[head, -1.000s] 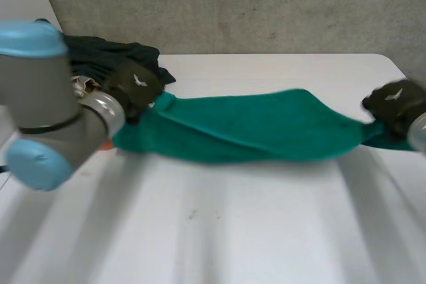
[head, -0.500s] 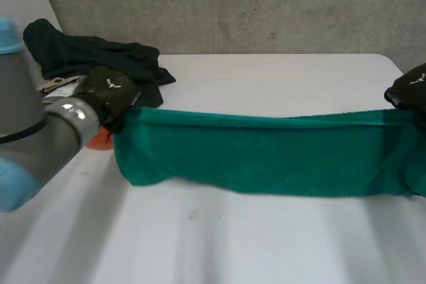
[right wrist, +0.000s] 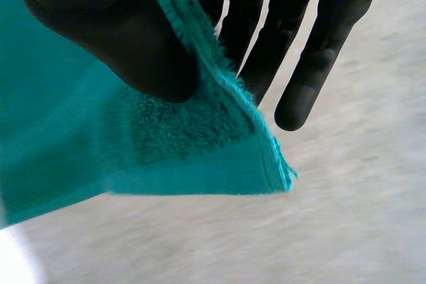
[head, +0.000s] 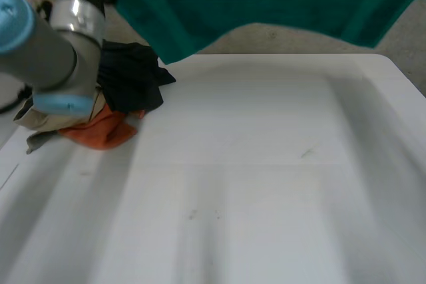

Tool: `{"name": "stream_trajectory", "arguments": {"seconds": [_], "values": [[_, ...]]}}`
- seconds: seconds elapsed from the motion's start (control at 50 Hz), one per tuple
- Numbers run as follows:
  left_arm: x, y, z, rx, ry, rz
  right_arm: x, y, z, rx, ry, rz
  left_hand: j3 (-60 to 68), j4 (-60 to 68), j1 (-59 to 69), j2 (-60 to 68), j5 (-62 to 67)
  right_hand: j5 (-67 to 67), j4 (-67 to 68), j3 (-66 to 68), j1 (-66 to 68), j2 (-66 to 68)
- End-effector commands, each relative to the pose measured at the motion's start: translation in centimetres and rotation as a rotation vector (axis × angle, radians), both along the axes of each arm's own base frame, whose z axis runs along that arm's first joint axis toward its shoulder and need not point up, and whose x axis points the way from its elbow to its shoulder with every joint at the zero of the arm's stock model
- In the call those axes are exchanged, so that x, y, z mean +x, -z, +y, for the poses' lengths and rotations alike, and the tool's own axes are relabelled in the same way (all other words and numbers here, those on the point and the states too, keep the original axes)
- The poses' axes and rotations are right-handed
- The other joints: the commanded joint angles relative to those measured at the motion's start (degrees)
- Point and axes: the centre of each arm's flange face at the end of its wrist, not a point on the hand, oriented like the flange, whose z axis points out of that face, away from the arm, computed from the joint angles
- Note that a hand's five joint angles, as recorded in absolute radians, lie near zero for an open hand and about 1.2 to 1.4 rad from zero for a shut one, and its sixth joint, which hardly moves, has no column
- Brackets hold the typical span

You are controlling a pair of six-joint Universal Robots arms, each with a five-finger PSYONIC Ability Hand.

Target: Fold the laundry.

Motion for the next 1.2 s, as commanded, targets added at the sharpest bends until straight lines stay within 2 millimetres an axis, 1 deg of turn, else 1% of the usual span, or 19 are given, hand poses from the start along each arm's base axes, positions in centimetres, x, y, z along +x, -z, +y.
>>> {"name": "stream_trajectory", "arguments": {"seconds": [0.02, 0.06, 0.08, 0.16, 0.2, 0.24, 0.32, 0.34, 0.38, 0.52, 0.6, 0.62, 0.68, 0.76, 0.86, 0.96, 1.04, 1.14, 1.2], "values": [[0.6, 8.6, 2.1, 0.269, 0.027, -0.062, 0.3, 9.9, 0.2, 0.406, -0.061, 0.003, 11.67, 11.36, 15.27, 11.48, 13.47, 11.16, 11.38, 11.84, 16.15, 12.81], [0.4, 10.2, 2.8, 0.314, 0.036, -0.082, 0.3, 11.9, 0.0, 0.478, -0.056, -0.013, 11.67, 11.36, 15.27, 11.48, 13.47, 11.16, 11.38, 11.84, 16.15, 12.81], [0.3, 10.8, 3.1, 0.332, 0.041, -0.090, 0.2, 14.1, 0.0, 0.562, -0.054, -0.029, 11.67, 11.36, 15.27, 11.48, 13.47, 11.16, 11.38, 11.84, 16.15, 12.81], [0.3, 13.6, 4.2, 0.408, 0.050, -0.126, 0.1, 17.6, 0.5, 0.722, -0.046, -0.059, 11.67, 11.36, 15.27, 11.48, 13.47, 11.16, 11.38, 11.84, 16.15, 12.81], [0.6, 14.4, 4.4, 0.434, 0.044, -0.132, -0.2, 18.5, 0.8, 0.771, -0.041, -0.074, 11.67, 11.36, 15.27, 11.48, 13.47, 6.89, 7.11, 7.57, 11.88, 8.54], [0.9, 15.2, 4.7, 0.459, 0.041, -0.141, -1.0, 19.4, 1.0, 0.818, -0.020, -0.086, 11.67, 11.36, 15.27, 11.48, 13.47, -9.75, -9.53, -9.07, -4.76, -8.10], [1.3, 15.7, 5.5, 0.484, 0.038, -0.151, -2.2, 20.4, 1.3, 0.856, 0.008, -0.090, 11.67, 11.36, 15.27, 11.48, 13.47, -13.34, -13.12, -12.67, -8.36, -11.70], [1.3, 15.8, 5.6, 0.488, 0.038, -0.153, -2.3, 20.4, 1.4, 0.857, 0.013, -0.091, 11.67, 11.36, 15.27, 11.48, 13.47, -10.17, -9.95, -9.50, -5.19, -8.53], [1.6, 15.6, 6.0, 0.492, 0.035, -0.155, -2.4, 20.5, 1.7, 0.863, 0.004, -0.089, 11.67, 11.36, 15.27, 11.48, 13.47, 11.03, 11.25, 11.71, 16.02, 12.68], [2.4, 15.4, 8.0, 0.544, 0.035, -0.184, -2.6, 21.6, 2.8, 0.904, 0.001, -0.053, 11.67, 11.36, 15.27, 11.48, 13.47, 11.16, 11.38, 11.84, 16.15, 12.81], [3.3, 14.8, 9.8, 0.601, 0.032, -0.208, -3.0, 19.4, 4.0, 0.865, 0.014, -0.012, 11.67, 11.36, 15.27, 11.48, 13.47, 11.16, 11.38, 11.84, 16.15, 12.81], [3.7, 14.6, 10.7, 0.629, 0.029, -0.224, -3.7, 18.0, 4.4, 0.842, 0.033, 0.004, 11.67, 11.36, 15.27, 11.48, 13.47, 11.16, 11.38, 11.84, 16.15, 12.81], [4.4, 14.1, 12.3, 0.681, 0.024, -0.255, -5.3, 17.3, 6.0, 0.894, 0.073, 0.071, 11.67, 11.36, 15.27, 11.48, 13.47, 11.16, 11.38, 11.84, 16.15, 12.81], [6.5, 13.7, 16.7, 0.865, 0.012, -0.408, -6.8, 16.3, 9.0, 1.011, 0.090, 0.190, 11.67, 11.36, 15.27, 11.48, 13.47, 11.16, 11.38, 11.84, 16.15, 12.81], [8.2, 13.8, 20.7, 1.052, 0.030, -0.592, -8.3, 15.6, 12.6, 1.176, 0.078, 0.300, 11.67, 11.36, 15.27, 11.48, 13.47, 11.16, 11.38, 11.84, 16.15, 12.81], [7.5, 13.2, 19.3, 0.958, 0.026, -0.574, -8.7, 15.7, 12.1, 1.135, 0.094, 0.290, 11.67, 11.36, 15.27, 11.48, 13.47, 11.16, 11.38, 11.84, 16.15, 12.81], [6.1, 13.9, 15.5, 0.860, 0.012, -0.528, -7.9, 15.0, 9.7, 0.970, 0.113, 0.253, 11.67, 11.36, 15.27, 11.48, 13.47, 11.16, 11.38, 11.84, 16.15, 12.81], [3.6, 14.9, 10.6, 0.752, 0.006, -0.492, -6.8, 16.0, 5.4, 0.844, 0.104, 0.193, 11.67, 11.36, 15.27, 11.48, 13.47, 11.16, 11.38, 11.84, 16.15, 12.81], [2.7, 15.7, 8.4, 0.722, 0.004, -0.476, -5.6, 16.8, 3.9, 0.813, 0.071, 0.182, 11.67, 11.36, 15.27, 11.48, 13.47, 11.16, 11.38, 11.84, 16.15, 12.81]]}}
